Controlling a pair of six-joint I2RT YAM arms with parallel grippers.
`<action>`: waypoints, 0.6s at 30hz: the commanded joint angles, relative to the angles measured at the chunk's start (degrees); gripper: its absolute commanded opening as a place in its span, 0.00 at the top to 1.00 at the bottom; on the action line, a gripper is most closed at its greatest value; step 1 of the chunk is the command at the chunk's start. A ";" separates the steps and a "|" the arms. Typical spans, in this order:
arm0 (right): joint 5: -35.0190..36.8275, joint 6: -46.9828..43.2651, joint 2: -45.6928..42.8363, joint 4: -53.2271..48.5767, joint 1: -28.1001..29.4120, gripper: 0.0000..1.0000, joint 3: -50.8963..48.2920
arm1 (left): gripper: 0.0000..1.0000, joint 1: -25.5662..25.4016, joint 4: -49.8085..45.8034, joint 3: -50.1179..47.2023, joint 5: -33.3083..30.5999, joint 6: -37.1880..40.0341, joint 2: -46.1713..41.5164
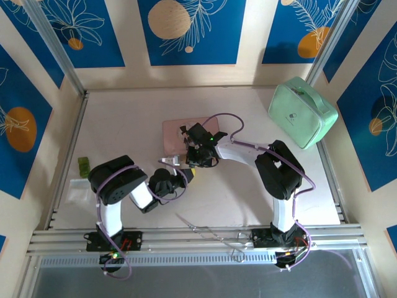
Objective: Unlock the padlock with the key
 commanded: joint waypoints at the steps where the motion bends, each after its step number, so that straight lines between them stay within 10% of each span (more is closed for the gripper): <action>1: -2.72 2.96 1.24 -4.71 0.18 1.00 0.96 | 1.00 -0.44 -3.07 0.13 -3.82 0.92 -2.23; 8: -4.50 5.62 4.97 -13.36 0.80 1.00 7.56 | 1.00 -11.83 -47.35 10.92 -32.87 20.82 -19.90; 18: -11.57 14.00 8.74 -7.18 2.94 0.96 -0.21 | 1.00 -23.78 -55.14 22.96 -65.16 35.41 -8.06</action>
